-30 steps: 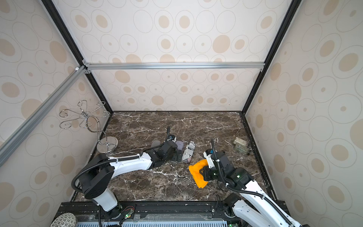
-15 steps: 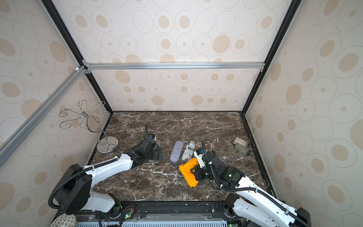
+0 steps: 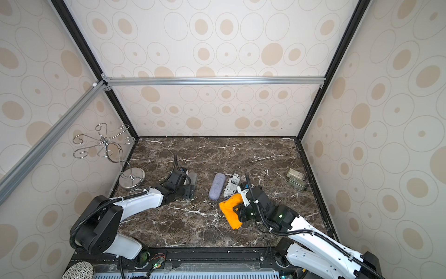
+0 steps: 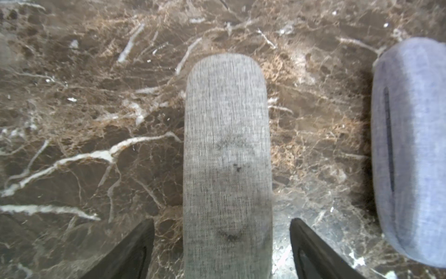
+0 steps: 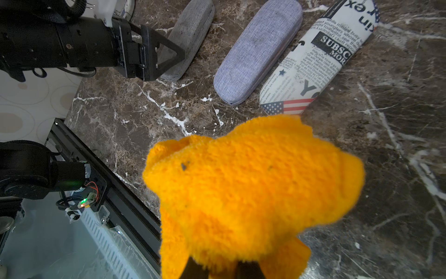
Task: Wipe the eyeglass case
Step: Pick up the eyeglass case from the center of the board.
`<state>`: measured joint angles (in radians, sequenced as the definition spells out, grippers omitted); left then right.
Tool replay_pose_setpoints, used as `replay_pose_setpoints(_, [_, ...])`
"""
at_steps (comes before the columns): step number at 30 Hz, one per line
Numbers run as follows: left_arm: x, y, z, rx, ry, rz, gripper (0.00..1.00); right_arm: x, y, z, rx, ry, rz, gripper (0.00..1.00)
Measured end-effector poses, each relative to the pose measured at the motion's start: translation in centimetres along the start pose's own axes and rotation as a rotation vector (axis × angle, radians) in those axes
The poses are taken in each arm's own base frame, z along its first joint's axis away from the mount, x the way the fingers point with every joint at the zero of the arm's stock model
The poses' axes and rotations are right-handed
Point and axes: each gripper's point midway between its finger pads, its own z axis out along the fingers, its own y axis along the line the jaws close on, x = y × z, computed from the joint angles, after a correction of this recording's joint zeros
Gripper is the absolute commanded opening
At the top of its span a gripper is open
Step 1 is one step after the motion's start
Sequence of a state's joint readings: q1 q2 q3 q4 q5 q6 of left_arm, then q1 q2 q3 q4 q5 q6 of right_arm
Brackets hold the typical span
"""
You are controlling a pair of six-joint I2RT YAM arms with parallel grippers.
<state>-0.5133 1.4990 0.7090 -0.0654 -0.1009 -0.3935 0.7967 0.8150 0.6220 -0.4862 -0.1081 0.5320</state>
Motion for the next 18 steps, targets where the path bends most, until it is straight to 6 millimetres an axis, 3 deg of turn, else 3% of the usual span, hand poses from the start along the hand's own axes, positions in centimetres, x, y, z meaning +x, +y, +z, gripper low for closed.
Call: replay_pose_setpoints(18, [1.3, -1.2, 2.1, -0.034, -0.022, 0.064, 0.65, 0.7, -0.9, 0.7, 0.041, 0.028, 0.006, 0.0])
